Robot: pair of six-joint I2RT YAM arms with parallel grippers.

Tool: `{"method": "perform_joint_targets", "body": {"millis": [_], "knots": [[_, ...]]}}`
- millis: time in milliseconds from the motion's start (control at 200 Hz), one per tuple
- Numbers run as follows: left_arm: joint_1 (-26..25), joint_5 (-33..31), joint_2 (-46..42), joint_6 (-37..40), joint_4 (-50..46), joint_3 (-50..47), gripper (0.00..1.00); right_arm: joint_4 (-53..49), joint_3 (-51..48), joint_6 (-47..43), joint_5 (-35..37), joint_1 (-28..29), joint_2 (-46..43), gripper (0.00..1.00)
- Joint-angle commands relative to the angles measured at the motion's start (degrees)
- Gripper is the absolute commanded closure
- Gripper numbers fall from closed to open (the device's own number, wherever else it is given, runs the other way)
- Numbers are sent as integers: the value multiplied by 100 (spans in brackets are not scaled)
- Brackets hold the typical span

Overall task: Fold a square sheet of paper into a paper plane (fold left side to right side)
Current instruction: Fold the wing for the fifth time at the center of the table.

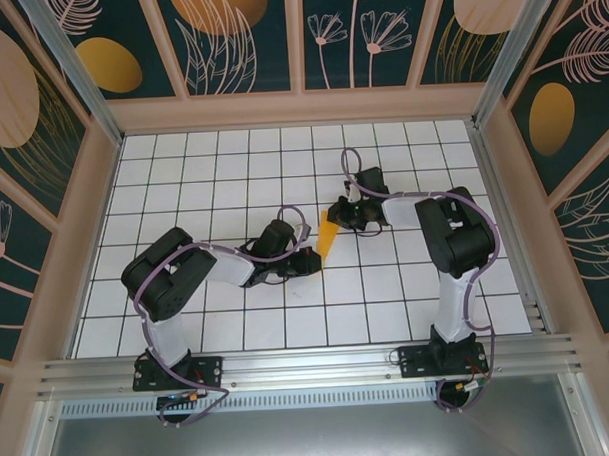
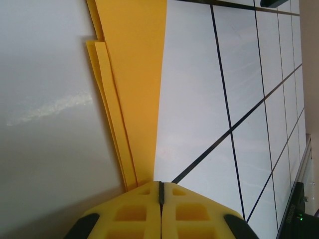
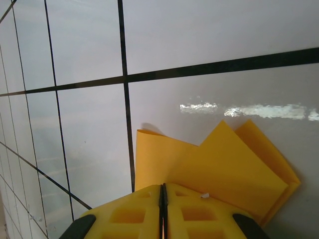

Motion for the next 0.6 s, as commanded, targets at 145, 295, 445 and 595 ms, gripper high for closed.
{"method": "perform_joint_targets", "body": {"millis": [145,295,445,595], "knots": [[-164,368,66,173,-1596,-346,92,-268,110,-52,415,-76,192,87],[-173,393,-25,175,-1656,-440,92,-285,102,-65,426,-75,181,87],[-175,271,-278,129,-1684,-579,92,-297,108,-72,418,-67,167,87],[-155,149,-772,247,-2001,-389,94,-317,109,-98,407,-64,153,87]]}}
